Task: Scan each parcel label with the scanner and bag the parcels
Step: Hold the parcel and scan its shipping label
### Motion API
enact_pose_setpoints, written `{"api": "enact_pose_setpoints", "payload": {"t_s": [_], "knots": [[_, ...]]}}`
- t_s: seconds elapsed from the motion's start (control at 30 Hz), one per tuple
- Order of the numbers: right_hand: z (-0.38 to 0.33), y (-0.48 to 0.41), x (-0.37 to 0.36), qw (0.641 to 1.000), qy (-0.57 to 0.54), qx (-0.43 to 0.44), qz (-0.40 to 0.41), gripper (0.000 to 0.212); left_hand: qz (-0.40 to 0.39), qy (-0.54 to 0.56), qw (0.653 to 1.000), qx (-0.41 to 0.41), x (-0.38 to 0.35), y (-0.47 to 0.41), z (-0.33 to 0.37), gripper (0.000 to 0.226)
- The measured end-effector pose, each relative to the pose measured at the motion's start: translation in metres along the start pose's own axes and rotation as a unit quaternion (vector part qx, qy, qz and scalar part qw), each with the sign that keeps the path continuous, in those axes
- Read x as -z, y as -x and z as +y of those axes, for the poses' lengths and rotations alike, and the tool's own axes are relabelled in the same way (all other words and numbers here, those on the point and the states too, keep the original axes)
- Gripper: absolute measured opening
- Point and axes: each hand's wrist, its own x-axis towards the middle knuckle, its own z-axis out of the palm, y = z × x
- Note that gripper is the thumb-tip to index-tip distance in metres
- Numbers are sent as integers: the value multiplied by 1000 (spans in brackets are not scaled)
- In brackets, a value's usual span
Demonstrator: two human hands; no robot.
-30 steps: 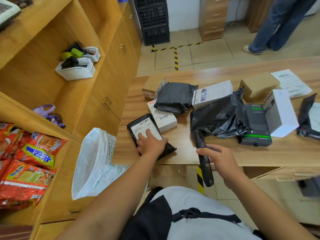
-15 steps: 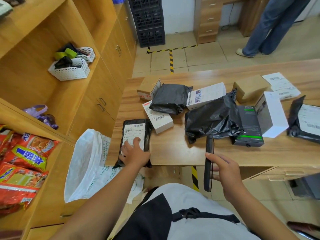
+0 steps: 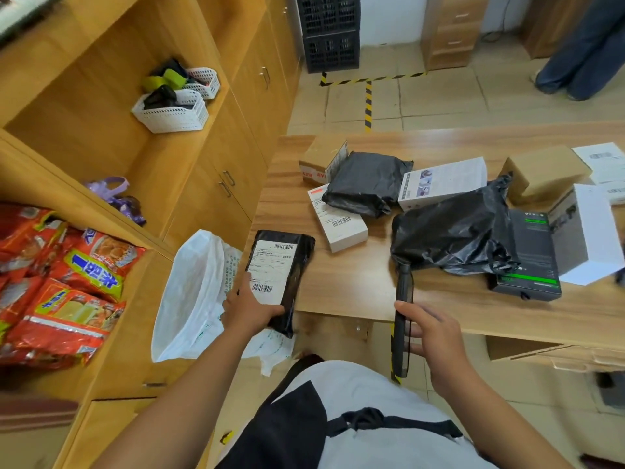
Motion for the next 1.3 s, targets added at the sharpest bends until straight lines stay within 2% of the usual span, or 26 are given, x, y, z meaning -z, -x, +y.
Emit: {"api": "enact_pose_setpoints", "payload": {"t_s": [0.3, 0.43, 0.53, 0.63, 0.7, 1.1, 1.3], "knots": [[23, -12, -57, 997, 36, -51, -44, 8, -3, 13, 999, 30, 36, -13, -49, 114], [35, -17, -89, 995, 50, -73, -46, 4, 34, 21, 997, 72, 52, -21, -85, 110], [41, -17, -113, 992, 78, -79, -59, 16, 64, 53, 990, 117, 65, -30, -114, 104], [35, -18, -131, 992, 88, -72, -59, 10, 91, 79, 979, 166, 75, -44, -141, 96], [25, -20, -140, 993, 82, -71, -48, 14, 95, 86, 974, 188, 79, -55, -156, 93], [-2, -30, -189, 992, 121, -33, 11, 6, 72, 30, 968, 237, 71, -138, -179, 88], [-4, -34, -212, 989, 139, -25, 44, 15, 28, 16, 976, 216, 61, -175, -180, 89]]}}
